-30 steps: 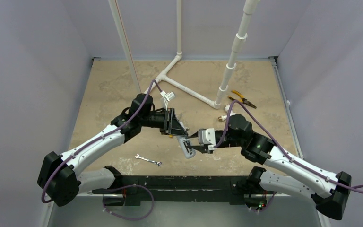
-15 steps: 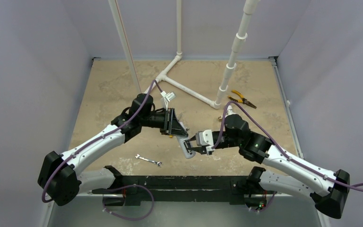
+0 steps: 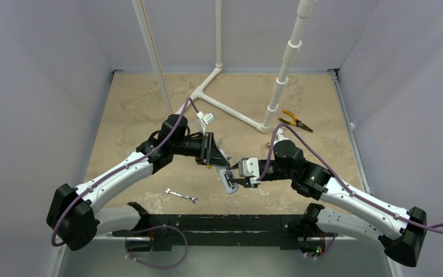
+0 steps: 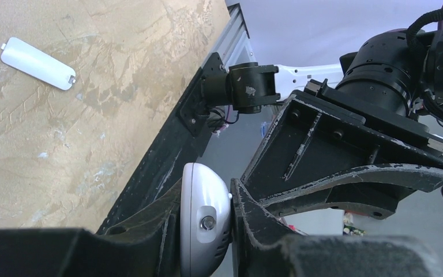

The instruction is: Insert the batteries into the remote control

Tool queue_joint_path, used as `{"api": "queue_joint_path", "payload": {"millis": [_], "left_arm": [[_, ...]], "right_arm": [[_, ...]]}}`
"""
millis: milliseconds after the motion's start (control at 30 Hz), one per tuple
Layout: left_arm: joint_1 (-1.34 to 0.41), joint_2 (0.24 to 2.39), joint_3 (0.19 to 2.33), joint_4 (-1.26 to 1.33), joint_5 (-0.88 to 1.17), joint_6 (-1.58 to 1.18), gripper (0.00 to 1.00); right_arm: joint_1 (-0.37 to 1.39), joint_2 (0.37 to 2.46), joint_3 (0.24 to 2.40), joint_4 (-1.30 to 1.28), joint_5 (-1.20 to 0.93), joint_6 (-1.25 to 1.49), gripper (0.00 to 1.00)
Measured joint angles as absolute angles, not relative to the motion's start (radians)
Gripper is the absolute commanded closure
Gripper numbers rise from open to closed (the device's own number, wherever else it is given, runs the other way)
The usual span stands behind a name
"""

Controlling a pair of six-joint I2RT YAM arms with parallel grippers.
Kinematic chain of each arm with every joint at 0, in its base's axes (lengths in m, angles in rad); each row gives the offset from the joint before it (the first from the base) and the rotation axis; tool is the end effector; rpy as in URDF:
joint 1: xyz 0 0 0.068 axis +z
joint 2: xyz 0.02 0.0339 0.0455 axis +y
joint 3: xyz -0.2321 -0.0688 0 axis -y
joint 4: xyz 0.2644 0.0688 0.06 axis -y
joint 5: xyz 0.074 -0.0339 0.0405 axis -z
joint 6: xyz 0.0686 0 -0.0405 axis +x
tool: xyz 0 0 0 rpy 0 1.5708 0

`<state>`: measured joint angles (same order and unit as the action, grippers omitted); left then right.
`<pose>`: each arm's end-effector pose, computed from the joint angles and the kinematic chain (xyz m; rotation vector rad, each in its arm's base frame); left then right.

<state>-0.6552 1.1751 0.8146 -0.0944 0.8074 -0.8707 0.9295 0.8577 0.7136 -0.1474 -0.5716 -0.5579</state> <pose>0.2142 -0.2271 0.2372 0.3587 2.3297 -1.6855 0.1285 0.2342 0.2726 -1.5457 1.0846 0.7863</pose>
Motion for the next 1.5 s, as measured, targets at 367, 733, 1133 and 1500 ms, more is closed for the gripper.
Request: {"api": "queue_joint_path", "payload": {"millis": [367,733,1133,1500], "left_arm": [[-0.655,1.185,0.815,-0.094,0.807,-0.871,1.0],[-0.655,1.188,0.815,-0.095,0.807,-0.871,1.0],[-0.656,1.188,0.815,-0.094,0.806,-0.871,1.0],[-0.657,1.188,0.802,-0.073,0.794,-0.882,1.0]], "right_arm": [[0.929,0.857,0.712,-0.146,-0.542,-0.553,0.82],[0.929,0.858,0.712,-0.156,-0.54,-0.534,0.87],[0.929,0.856,0.712,-0.173,-0.536,-0.529,0.86],[0.931,0.865,0.712,-0.193,-0.507,-0.523,0.86]]}}
